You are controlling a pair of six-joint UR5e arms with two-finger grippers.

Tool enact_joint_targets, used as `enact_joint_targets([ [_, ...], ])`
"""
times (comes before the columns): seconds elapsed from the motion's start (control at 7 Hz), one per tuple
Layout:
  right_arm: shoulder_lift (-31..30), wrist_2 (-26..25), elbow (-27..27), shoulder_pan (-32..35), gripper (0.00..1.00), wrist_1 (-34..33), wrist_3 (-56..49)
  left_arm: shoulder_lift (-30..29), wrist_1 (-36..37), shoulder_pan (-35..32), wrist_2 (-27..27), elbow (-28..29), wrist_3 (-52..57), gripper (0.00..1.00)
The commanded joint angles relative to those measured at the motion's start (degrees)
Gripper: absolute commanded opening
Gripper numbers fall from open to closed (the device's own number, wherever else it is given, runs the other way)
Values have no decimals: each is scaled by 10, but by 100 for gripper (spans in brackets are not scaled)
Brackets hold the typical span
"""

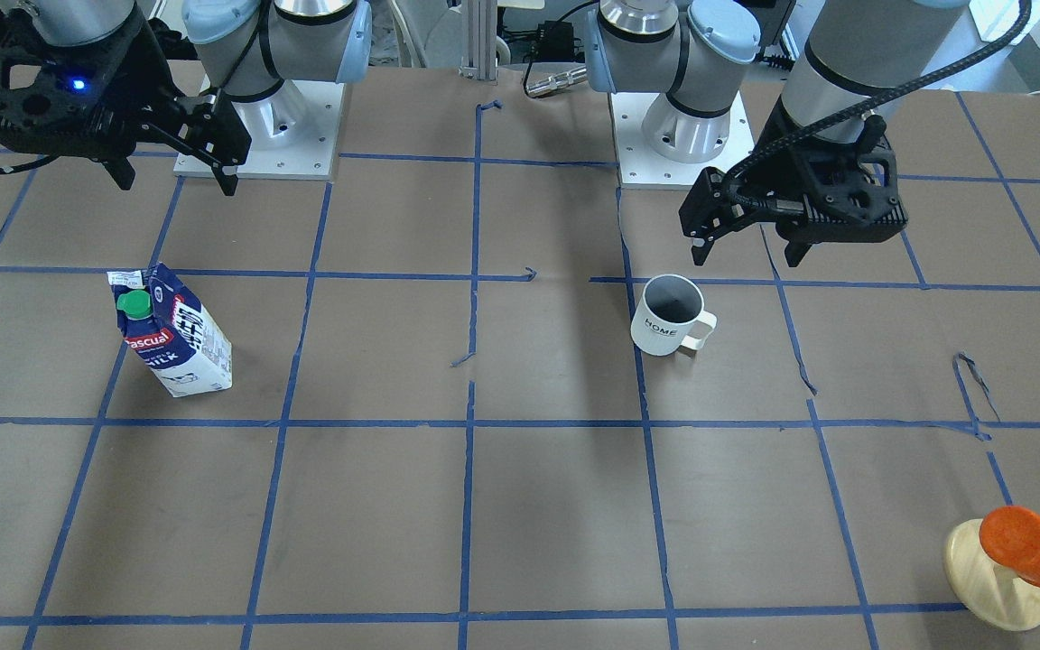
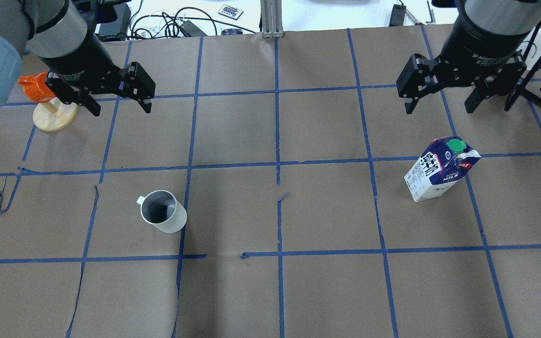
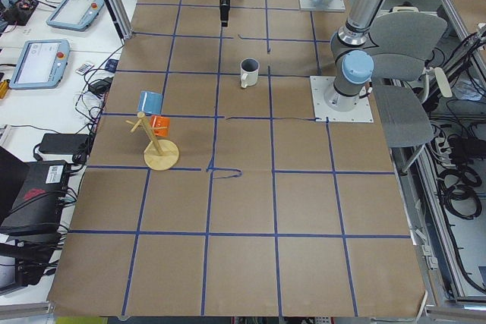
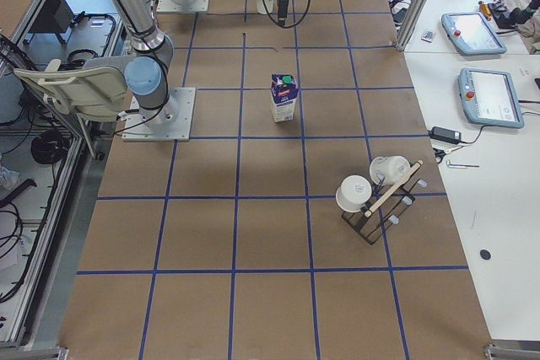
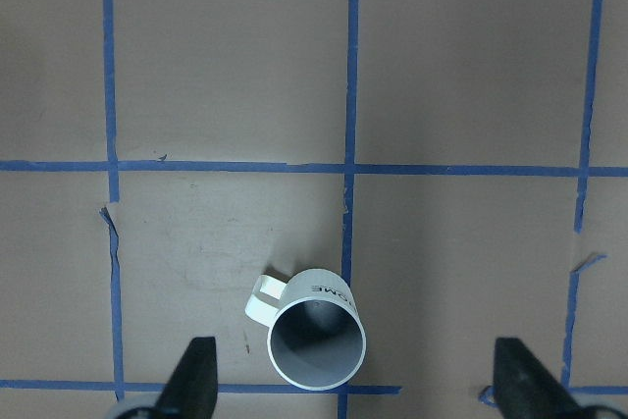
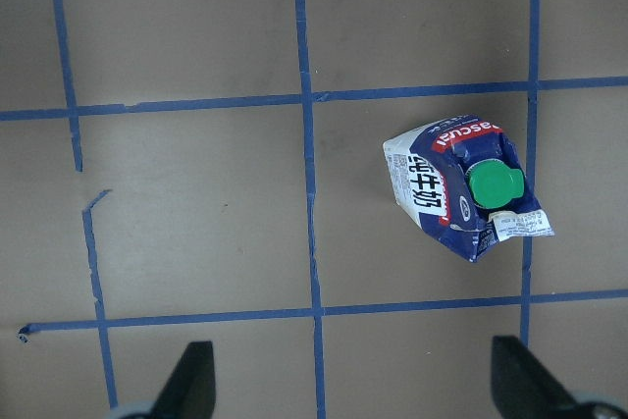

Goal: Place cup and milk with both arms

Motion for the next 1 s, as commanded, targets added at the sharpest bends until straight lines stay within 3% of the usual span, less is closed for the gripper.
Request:
enact_joint_targets([
  [0.0,0,4,0,0,100,1,0,1,-1,0,-1,0,0,100],
  [0.86,6,-3,3,1,100,17,4,0,1,1,-1,1,2,100],
])
